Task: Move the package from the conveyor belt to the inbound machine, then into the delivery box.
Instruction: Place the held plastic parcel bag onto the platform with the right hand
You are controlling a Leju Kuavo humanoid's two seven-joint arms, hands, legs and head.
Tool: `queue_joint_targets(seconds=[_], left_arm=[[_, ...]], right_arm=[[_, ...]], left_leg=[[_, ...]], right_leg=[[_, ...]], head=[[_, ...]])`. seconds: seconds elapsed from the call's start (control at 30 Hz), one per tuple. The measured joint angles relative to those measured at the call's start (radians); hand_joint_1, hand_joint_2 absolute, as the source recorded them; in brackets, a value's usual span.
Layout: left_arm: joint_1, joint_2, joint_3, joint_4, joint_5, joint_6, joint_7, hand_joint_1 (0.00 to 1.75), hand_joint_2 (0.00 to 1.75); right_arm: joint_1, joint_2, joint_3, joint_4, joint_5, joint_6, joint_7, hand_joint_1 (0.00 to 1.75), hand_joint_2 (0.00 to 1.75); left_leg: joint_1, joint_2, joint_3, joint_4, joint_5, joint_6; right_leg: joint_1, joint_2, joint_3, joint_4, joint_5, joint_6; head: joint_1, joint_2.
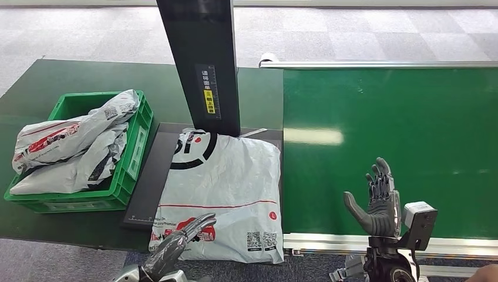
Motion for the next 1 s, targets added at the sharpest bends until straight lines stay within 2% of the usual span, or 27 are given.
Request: queue_joint_targets(seconds=[0.27, 0.4, 0.67, 0.7, 0.8, 0.83, 1.0], left_arm=[[-0.075, -0.017, -0.092, 0.128, -0.057, 0.083, 0.02, 0.0, 1.75], [-0.095, -0.022, -0.101, 0.161, -0.049, 0.083, 0.02, 0.0, 1.75], [-0.125, -0.034, -0.101, 0.214, -0.158, 0.183, 0.047, 0.0, 1.75], [-0.126, -0.037, -0.1, 0.216, -0.158, 0.191, 0.047, 0.14, 1.75], [-0.126, -0.046, -0.092, 0.217, -0.151, 0.21, 0.046, 1.41, 1.75], [-0.126, -0.048, -0.088, 0.217, -0.15, 0.216, 0.046, 1.7, 1.75], [-0.124, -0.058, -0.059, 0.204, -0.168, 0.283, 0.047, 1.75, 1.75]], right_arm=[[-0.006, 0.014, -0.023, -0.004, 0.003, 0.001, 0.0, 0.0, 1.75], [-0.007, 0.016, -0.033, -0.01, 0.003, -0.008, 0.0, 0.0, 1.75], [0.001, 0.018, -0.059, -0.035, -0.003, -0.024, 0.0, 0.0, 1.75], [0.004, 0.019, -0.061, -0.04, -0.004, -0.024, 0.0, 0.0, 1.75], [0.013, 0.02, -0.064, -0.052, -0.006, -0.024, -0.001, 0.0, 1.75], [0.015, 0.02, -0.065, -0.055, -0.006, -0.024, -0.001, 0.0, 1.75], [0.021, 0.02, -0.071, -0.063, -0.01, -0.023, -0.003, 0.0, 1.75]], left_leg=[[0.0, 0.0, 0.0, 0.0, 0.0, 0.0], [0.0, 0.0, 0.0, 0.0, 0.0, 0.0], [0.0, 0.0, 0.0, 0.0, 0.0, 0.0], [0.0, 0.0, 0.0, 0.0, 0.0, 0.0], [0.0, 0.0, 0.0, 0.0, 0.0, 0.0], [0.0, 0.0, 0.0, 0.0, 0.0, 0.0], [0.0, 0.0, 0.0, 0.0, 0.0, 0.0]], right_leg=[[0.0, 0.0, 0.0, 0.0, 0.0, 0.0], [0.0, 0.0, 0.0, 0.0, 0.0, 0.0], [0.0, 0.0, 0.0, 0.0, 0.0, 0.0], [0.0, 0.0, 0.0, 0.0, 0.0, 0.0], [0.0, 0.0, 0.0, 0.0, 0.0, 0.0], [0.0, 0.0, 0.0, 0.0, 0.0, 0.0], [0.0, 0.0, 0.0, 0.0, 0.0, 0.0]], head=[[0.0, 0.0], [0.0, 0.0], [0.0, 0.0], [0.0, 0.0], [0.0, 0.0], [0.0, 0.0], [0.0, 0.0]])
